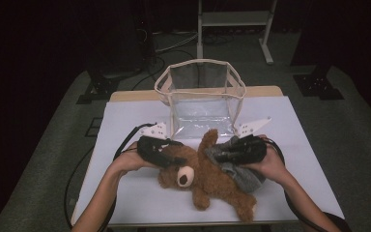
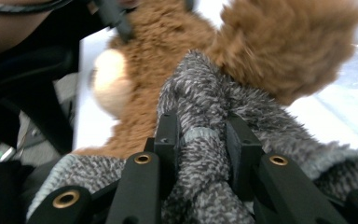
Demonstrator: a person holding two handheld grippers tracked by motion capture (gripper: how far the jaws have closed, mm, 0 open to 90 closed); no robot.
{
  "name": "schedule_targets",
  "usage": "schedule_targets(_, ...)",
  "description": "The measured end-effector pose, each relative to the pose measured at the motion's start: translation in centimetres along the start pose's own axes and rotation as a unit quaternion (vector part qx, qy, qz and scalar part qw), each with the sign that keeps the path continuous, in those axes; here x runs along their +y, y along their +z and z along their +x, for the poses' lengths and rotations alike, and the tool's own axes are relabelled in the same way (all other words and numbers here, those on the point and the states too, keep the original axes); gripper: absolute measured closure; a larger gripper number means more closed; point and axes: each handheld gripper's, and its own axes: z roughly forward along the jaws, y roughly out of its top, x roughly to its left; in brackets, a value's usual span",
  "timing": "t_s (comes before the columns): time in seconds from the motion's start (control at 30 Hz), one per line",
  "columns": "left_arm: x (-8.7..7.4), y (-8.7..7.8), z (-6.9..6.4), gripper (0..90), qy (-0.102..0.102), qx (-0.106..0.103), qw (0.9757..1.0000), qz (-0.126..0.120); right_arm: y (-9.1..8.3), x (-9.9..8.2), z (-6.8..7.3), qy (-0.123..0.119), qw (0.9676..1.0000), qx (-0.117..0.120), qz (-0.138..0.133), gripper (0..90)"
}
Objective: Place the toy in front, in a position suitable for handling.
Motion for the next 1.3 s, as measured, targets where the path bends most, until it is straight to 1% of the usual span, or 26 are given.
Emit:
schedule_targets(0.03,0.0,0.2,-0.2,25.5,-0.012,-0.004,0.9999,0.007,0.1,-0.2,0.7,-0.009,1.0000,0.003,0.002,69.2)
schedule_targets(0.07,0.0,0.3,-0.3,20.5,-0.016,-0.003,0.9998,0.014,0.2,-0.4,1.6,-0.019,0.9998,0.003,0.004,69.2)
schedule_targets(0.1,-0.1,0.5,-0.4,20.1,-0.013,-0.001,0.9997,0.019,0.2,-0.4,2.1,-0.026,0.9996,0.000,0.005,69.2)
schedule_targets(0.13,-0.2,0.7,-0.5,19.0,-0.013,-0.007,0.9996,0.023,0.1,-0.5,2.6,-0.033,0.9994,-0.004,0.007,69.2)
schedule_targets(0.17,-0.4,1.0,-0.7,19.1,-0.012,-0.013,0.9995,0.025,0.0,-0.5,3.1,-0.039,0.9992,-0.008,0.008,69.1)
schedule_targets(0.2,-0.6,1.3,-1.2,20.8,-0.001,-0.013,0.9996,0.024,-0.1,-0.5,3.4,-0.043,0.9990,-0.012,0.008,69.0)
schedule_targets(0.23,-0.8,1.6,-1.6,24.8,0.013,-0.006,0.9996,0.026,-0.2,-0.5,3.6,-0.045,0.9988,-0.016,0.009,68.9)
schedule_targets(0.3,-1.0,1.8,-2.1,29.9,0.024,0.003,0.9995,0.022,-0.6,-0.2,3.7,-0.049,0.9985,-0.023,0.009,68.7)
schedule_targets(0.33,-1.1,1.7,-2.3,31.1,0.023,0.008,0.9995,0.018,-0.8,0.1,3.6,-0.049,0.9983,-0.029,0.008,68.6)
schedule_targets(0.43,-1.4,1.5,-2.7,33.8,0.034,0.017,0.9992,0.015,-1.4,1.0,3.2,-0.052,0.9979,-0.038,0.004,68.2)
schedule_targets(0.47,-1.5,1.3,-2.8,34.0,0.036,0.018,0.9991,0.016,-1.5,1.2,3.0,-0.053,0.9978,-0.040,0.007,68.0)
schedule_targets(0.5,-1.5,1.3,-2.8,33.9,0.040,0.019,0.9989,0.017,-1.6,1.2,3.0,-0.054,0.9977,-0.039,0.014,68.0)
schedule_targets(0.53,-1.5,1.2,-2.9,33.9,0.041,0.020,0.9988,0.017,-1.7,1.2,2.9,-0.056,0.9977,-0.036,0.016,67.9)
schedule_targets(0.63,-1.4,1.1,-3.3,33.8,0.054,0.028,0.9980,0.019,-2.5,0.6,2.8,-0.048,0.9979,-0.040,0.017,67.9)
schedule_targets(0.73,-1.6,1.0,-3.5,33.8,0.060,0.032,0.9976,0.013,-3.9,-0.4,2.5,-0.033,0.9978,-0.055,0.014,68.0)
schedule_targets(0.77,-1.7,0.9,-3.6,33.9,0.062,0.032,0.9975,0.012,-4.6,-0.9,2.2,-0.027,0.9975,-0.064,0.013,68.0)
schedule_targets(0.8,-1.7,0.9,-3.7,33.8,0.064,0.033,0.9974,0.009,-5.2,-1.2,2.0,-0.017,0.9975,-0.069,0.010,68.0)
schedule_targets(0.87,-1.8,0.7,-3.8,33.8,0.070,0.035,0.9969,0.007,-6.3,-1.8,1.5,-0.001,0.9977,-0.068,0.000,68.0)
schedule_targets(0.9,-1.9,0.6,-3.9,33.8,0.072,0.036,0.9967,0.007,-6.9,-2.0,1.3,0.006,0.9974,-0.071,-0.003,68.0)
schedule_targets(1.0,-2.0,0.7,-3.9,33.6,0.074,0.036,0.9966,0.003,-8.2,-2.3,0.7,0.019,0.9962,-0.082,-0.020,67.9)
schedule_targets(1.03,-2.0,0.7,-3.9,33.6,0.074,0.036,0.9966,0.003,-8.2,-2.3,0.7,0.019,0.9962,-0.082,-0.020,67.9)
schedule_targets(1.07,-2.0,0.7,-4.0,33.5,0.077,0.035,0.9964,0.003,-8.1,-2.3,0.8,0.024,0.9964,-0.076,-0.030,67.9)
schedule_targets(1.1,-1.9,0.7,-4.1,33.6,0.081,0.035,0.9961,0.004,-7.9,-2.1,1.0,0.021,0.9966,-0.074,-0.029,67.8)
schedule_targets(1.2,-1.8,0.7,-4.4,33.6,0.095,0.034,0.9949,0.009,-6.1,-1.5,1.7,0.015,0.9979,-0.056,-0.029,67.6)
schedule_targets(1.27,-1.8,0.7,-4.7,33.5,0.099,0.036,0.9944,0.010,-4.1,-1.0,2.3,0.010,0.9985,-0.048,-0.024,67.2)
schedule_targets(1.3,-1.8,0.7,-4.7,33.3,0.099,0.036,0.9944,0.010,-4.1,-1.0,2.3,0.010,0.9985,-0.048,-0.024,67.2)
